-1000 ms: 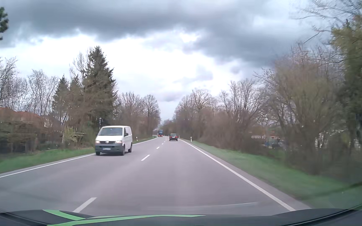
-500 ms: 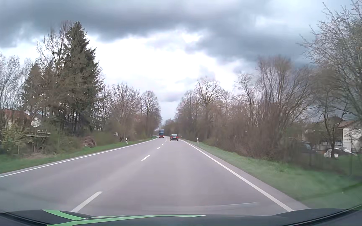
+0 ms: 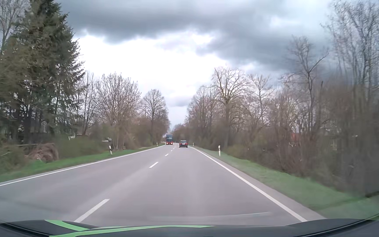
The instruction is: Follow the waypoints while adhering to traffic rules and regulations
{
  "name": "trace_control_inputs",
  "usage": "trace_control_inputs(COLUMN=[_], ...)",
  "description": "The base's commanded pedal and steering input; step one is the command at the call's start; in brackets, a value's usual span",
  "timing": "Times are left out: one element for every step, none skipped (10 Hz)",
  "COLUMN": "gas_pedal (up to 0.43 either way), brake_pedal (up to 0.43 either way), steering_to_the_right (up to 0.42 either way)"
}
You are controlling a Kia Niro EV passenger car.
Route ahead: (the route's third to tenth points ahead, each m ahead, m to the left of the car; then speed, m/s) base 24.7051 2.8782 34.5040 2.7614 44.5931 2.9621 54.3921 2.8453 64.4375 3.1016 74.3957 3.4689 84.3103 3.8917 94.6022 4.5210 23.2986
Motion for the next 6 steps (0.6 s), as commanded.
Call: trace_control_inputs(gas_pedal=[0.240, 0.240, 0.240, 0.240, 0.240, 0.240], brake_pedal=[0.000, 0.000, 0.000, 0.000, 0.000, 0.000], steering_to_the_right=[-0.002, -0.002, -0.002, -0.002, -0.002, -0.002])
